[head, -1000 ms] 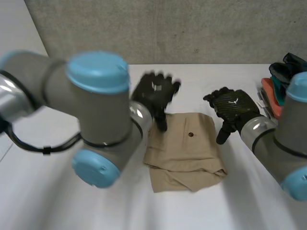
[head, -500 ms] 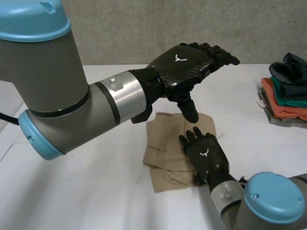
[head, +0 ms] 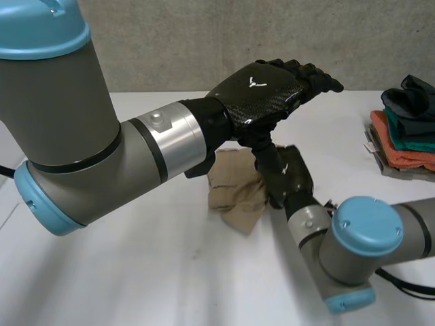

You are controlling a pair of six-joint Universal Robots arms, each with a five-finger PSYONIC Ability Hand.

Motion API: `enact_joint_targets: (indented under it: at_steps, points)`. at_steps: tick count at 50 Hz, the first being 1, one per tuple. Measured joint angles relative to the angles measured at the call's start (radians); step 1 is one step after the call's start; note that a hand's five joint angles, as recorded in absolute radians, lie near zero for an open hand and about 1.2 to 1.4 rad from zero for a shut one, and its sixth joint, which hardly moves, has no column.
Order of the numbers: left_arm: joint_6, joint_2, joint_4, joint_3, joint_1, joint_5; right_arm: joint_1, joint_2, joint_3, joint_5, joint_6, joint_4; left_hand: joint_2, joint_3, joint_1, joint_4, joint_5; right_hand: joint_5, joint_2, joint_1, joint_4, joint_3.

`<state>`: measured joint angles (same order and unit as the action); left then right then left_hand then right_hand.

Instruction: Fold the laundry.

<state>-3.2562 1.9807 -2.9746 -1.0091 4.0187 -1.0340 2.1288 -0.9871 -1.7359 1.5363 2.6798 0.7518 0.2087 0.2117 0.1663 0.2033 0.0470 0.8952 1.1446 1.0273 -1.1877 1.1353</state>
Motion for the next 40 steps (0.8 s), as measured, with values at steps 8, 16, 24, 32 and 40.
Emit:
enact_joint_targets:
  at_steps: [8,16,24,32,40]
  points:
    - [0.001,-0.045,-0.013,0.007,0.003,-0.005,-0.091,-0.040,0.151,-0.059,0.009,-0.009,0.000,0.000,0.000,0.000,0.000,0.000,0.000,0.014,-0.010,0.014]
    - [0.009,-0.120,-0.075,0.015,0.001,-0.049,-0.271,-0.140,0.393,-0.165,0.137,-0.095,0.000,0.000,0.000,0.000,0.000,0.034,0.000,0.021,-0.011,0.026]
    - [0.020,-0.148,-0.099,0.000,0.000,-0.069,-0.609,-0.172,0.681,-0.313,0.426,-0.248,0.000,0.000,0.000,0.000,0.000,0.035,0.000,0.021,-0.011,0.027]
    - [0.020,-0.136,-0.098,-0.025,-0.001,-0.067,-0.881,-0.041,0.796,-0.529,0.562,-0.268,0.000,0.000,0.000,0.000,0.001,0.035,0.010,0.021,-0.016,0.047]
    - [0.020,-0.105,-0.098,-0.036,-0.001,-0.067,-0.961,0.217,0.833,-0.769,0.565,-0.227,0.000,0.000,0.000,0.000,0.000,0.054,0.016,0.021,-0.023,0.047]
